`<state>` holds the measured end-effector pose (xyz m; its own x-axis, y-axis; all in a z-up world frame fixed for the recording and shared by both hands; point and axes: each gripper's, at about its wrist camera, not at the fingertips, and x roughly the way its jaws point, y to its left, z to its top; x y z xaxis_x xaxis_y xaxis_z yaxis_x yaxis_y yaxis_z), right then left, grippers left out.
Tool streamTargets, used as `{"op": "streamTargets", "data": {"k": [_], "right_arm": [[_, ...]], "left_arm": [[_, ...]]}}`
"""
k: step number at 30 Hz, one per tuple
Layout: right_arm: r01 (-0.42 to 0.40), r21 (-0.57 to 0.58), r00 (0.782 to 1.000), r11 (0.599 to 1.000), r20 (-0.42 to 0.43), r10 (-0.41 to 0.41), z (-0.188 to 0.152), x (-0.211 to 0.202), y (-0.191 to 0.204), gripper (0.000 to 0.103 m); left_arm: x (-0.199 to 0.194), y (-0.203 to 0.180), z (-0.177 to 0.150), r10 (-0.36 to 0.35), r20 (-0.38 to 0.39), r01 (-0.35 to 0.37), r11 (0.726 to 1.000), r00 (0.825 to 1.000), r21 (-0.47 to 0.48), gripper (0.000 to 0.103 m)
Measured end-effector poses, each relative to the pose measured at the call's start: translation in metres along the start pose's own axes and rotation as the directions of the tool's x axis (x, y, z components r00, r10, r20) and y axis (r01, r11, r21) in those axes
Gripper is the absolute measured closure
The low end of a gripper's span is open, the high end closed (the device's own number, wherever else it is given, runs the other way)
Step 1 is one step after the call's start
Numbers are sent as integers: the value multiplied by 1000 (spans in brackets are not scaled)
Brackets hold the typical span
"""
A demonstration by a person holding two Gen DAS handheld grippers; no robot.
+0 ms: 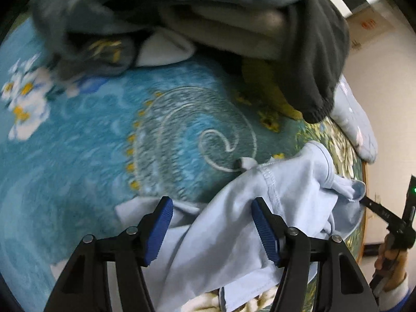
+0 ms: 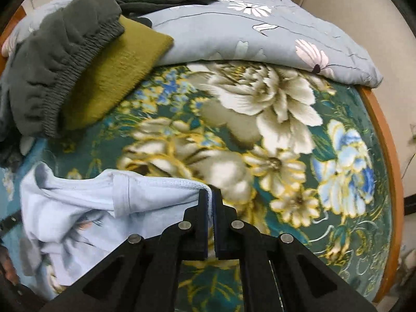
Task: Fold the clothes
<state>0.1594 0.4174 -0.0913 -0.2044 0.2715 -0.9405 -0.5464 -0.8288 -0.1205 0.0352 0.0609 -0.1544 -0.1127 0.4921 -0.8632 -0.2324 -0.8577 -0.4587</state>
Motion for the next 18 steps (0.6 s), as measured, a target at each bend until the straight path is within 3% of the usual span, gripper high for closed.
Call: {"op": "streamTargets", "data": {"k": [3, 6, 8, 10, 12, 16, 18], "right_arm": [[50, -6, 999, 999, 3, -50, -2, 6, -9, 100], [44, 47, 999, 998, -25, -43, -5, 17, -24, 100], [43, 59, 999, 997, -35, -41, -9, 20, -27, 100], [43, 61, 999, 997, -35, -41, -10, 19, -27, 100], [40, 61, 999, 997, -25, -38, -9, 16, -25, 100], [3, 78, 1000, 997, 28, -5, -2, -2, -22, 100], [-24, 82, 998, 996, 62, 19, 3, -15, -20, 100]], "left_arm": [[3, -8, 2, -41, -17, 42, 998, 999, 52, 36], [8, -15, -2, -76, -56, 80, 993, 996, 85, 38], [6, -19, -7, -77, -46, 82, 991, 996, 104, 55], [1, -22, -10, -83, -24, 85, 990, 996, 112, 80], [-7, -29, -16, -91, -13, 91, 985, 996, 144, 90], [-21, -44, -28, -96, 1, 93, 970, 995, 225, 99], [-23, -49, -34, -60, 28, 52, 970, 998, 239, 100]]}}
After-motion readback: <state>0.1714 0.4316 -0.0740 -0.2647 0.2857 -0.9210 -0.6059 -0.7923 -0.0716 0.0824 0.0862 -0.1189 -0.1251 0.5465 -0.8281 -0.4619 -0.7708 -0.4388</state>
